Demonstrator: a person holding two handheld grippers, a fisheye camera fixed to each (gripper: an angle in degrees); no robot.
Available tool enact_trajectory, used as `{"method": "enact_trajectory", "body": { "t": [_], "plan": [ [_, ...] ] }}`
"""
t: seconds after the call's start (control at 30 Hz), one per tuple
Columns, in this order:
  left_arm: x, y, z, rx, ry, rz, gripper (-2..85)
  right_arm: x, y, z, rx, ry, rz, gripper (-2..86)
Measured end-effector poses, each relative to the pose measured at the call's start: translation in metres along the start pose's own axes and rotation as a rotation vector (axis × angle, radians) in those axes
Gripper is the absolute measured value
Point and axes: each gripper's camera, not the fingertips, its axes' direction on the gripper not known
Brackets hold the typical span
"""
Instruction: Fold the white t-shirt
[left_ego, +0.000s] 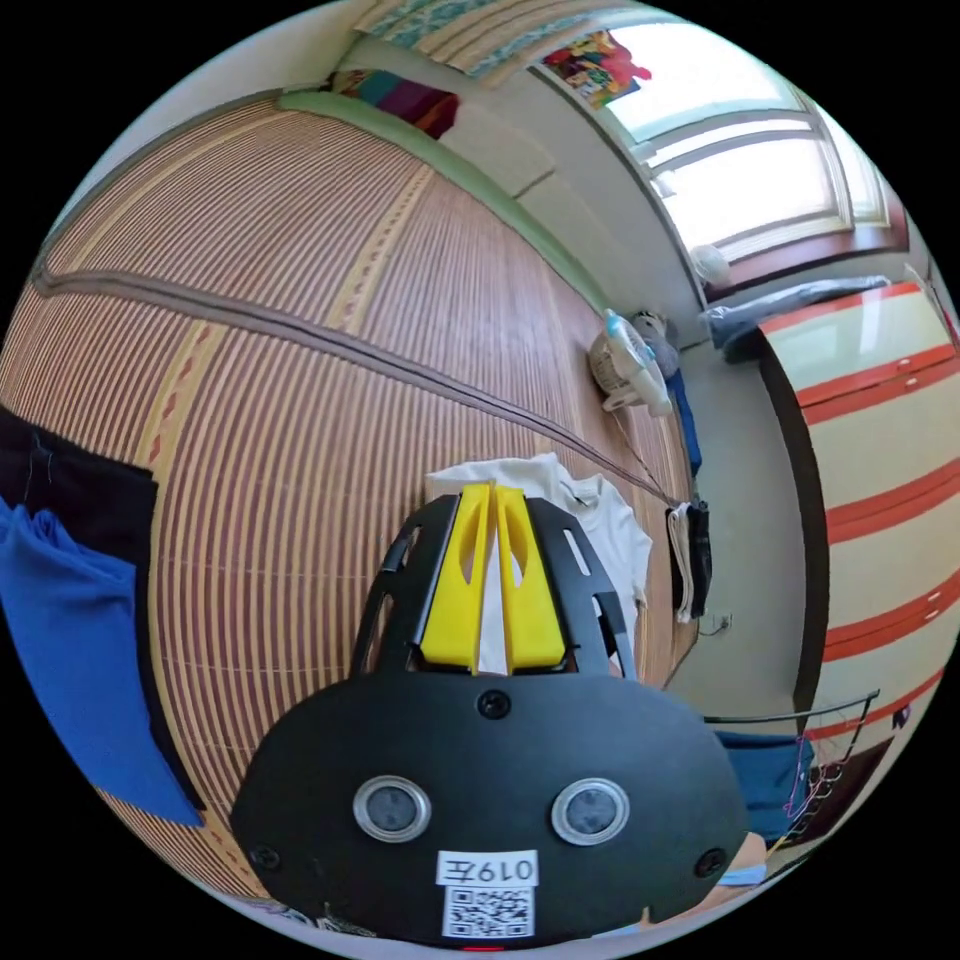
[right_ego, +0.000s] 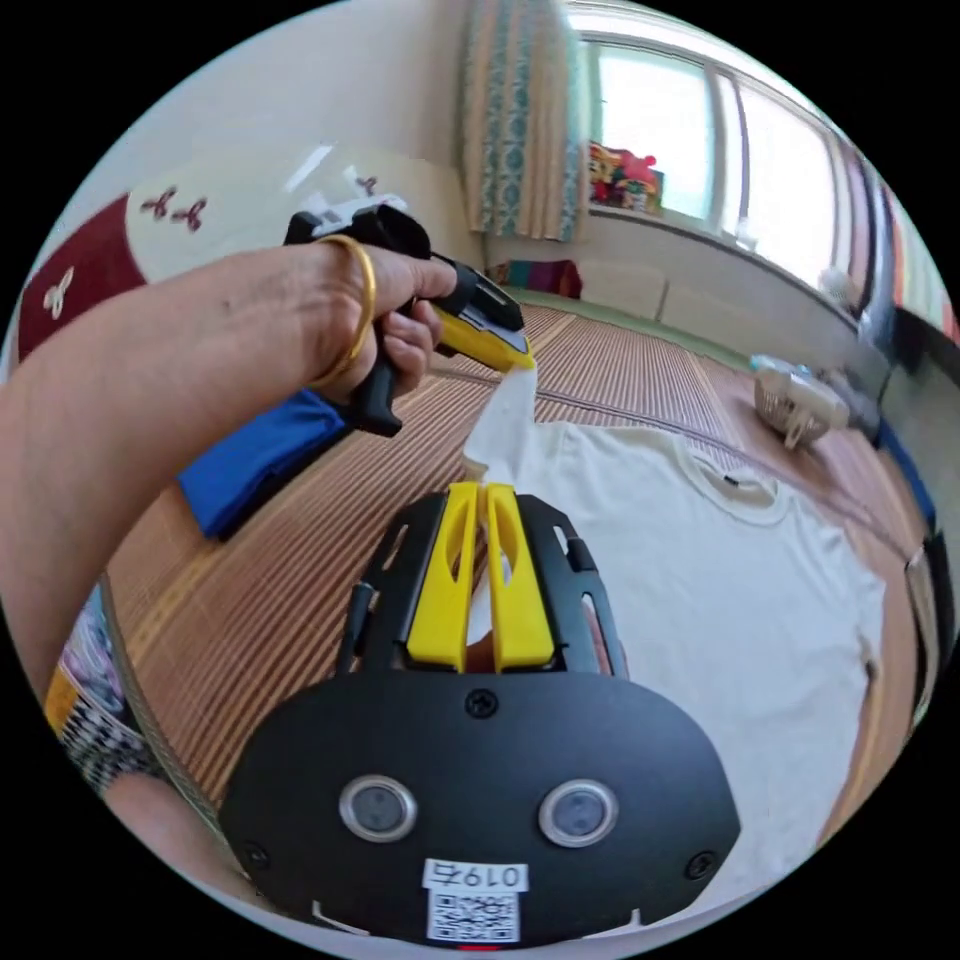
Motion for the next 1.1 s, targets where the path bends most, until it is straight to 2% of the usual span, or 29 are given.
{"method": "enact_trajectory", "body": {
  "t": [0.27,0.47,0.6,0.73,0.87,1.0,1.1],
  "plan": [
    [0.129,-0.021,0.011,-0.127,-0.097,0.152,0.9,0.108,0.033,-0.032,0.133,-0.204,0.511,0.1],
    [0.202,-0.019,0.032,-0.234,-0.193,0.211,1.0,0.164,0.053,-0.032,0.126,-0.317,0.760,0.6],
    [0.235,-0.012,0.038,-0.310,-0.188,0.217,1.1,0.185,0.055,-0.033,0.096,-0.319,0.811,1.8],
    [0.266,0.001,0.023,-0.305,-0.225,0.212,1.6,0.201,0.054,-0.028,0.015,-0.398,0.773,5.7],
    [0.291,0.023,-0.018,-0.210,-0.111,0.176,2.2,0.216,0.055,-0.033,-0.043,-0.424,0.760,6.3],
    [0.311,0.066,-0.066,-0.107,-0.166,0.212,2.6,0.226,0.052,-0.050,-0.100,-0.421,0.667,6.3],
    [0.334,0.125,-0.101,-0.049,-0.186,0.339,4.0,0.242,0.052,-0.073,-0.113,-0.381,0.582,4.4]
  ]
}}
